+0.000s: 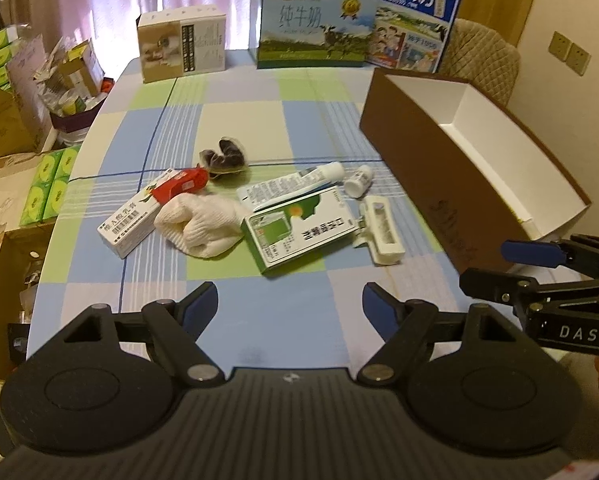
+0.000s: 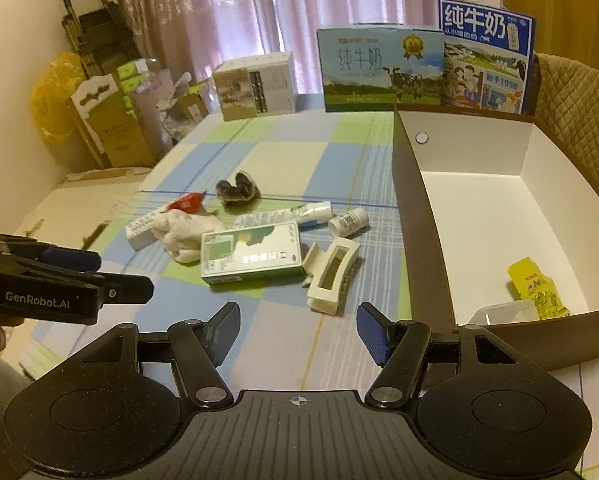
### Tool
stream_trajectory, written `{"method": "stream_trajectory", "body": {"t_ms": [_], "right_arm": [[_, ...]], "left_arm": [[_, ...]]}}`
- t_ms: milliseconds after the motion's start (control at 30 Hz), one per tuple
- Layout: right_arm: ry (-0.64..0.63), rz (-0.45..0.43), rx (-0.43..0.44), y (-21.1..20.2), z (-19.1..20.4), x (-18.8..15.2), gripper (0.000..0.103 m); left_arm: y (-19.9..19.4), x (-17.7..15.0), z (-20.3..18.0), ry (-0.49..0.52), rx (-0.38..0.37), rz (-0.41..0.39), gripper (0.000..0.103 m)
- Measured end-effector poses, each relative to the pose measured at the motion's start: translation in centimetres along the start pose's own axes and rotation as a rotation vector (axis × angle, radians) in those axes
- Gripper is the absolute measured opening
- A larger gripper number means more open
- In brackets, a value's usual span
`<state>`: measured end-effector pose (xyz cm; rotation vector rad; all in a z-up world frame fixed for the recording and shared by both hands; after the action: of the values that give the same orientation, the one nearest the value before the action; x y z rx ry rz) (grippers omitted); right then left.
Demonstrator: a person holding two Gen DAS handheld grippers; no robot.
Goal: Organize objects
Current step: 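Grasp the cream plastic clip with the right tool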
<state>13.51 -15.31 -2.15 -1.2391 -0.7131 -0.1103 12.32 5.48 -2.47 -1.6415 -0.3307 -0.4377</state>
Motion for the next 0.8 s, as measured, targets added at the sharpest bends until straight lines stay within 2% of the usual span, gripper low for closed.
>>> {"method": "stream_trajectory", "body": {"t_ms": [267, 800], "right_arm": [[0.021, 0.027, -0.056, 3.6, 0.0, 0.6, 0.062], [0.034, 0.052, -0.152, 10.7, -0.5, 1.5, 0.061]], "left_arm": [[3.4, 0.5, 0.6, -0.006, 0.025, 0.036, 0.076], [9.7, 2.3, 0.6, 0.139, 0.049, 0.017, 0.076]]}}
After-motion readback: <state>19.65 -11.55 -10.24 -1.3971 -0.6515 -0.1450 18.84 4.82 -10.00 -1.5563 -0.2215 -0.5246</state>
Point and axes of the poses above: each gripper's, at about its wrist camera, not at the fingertips, and y roughly the way its jaws point, z to its left, x to its top, the point moved 1 cm from there along y, roughly the way its jaws point, and after that the axes turned 10 degrees about z, right-handed, at the moved point
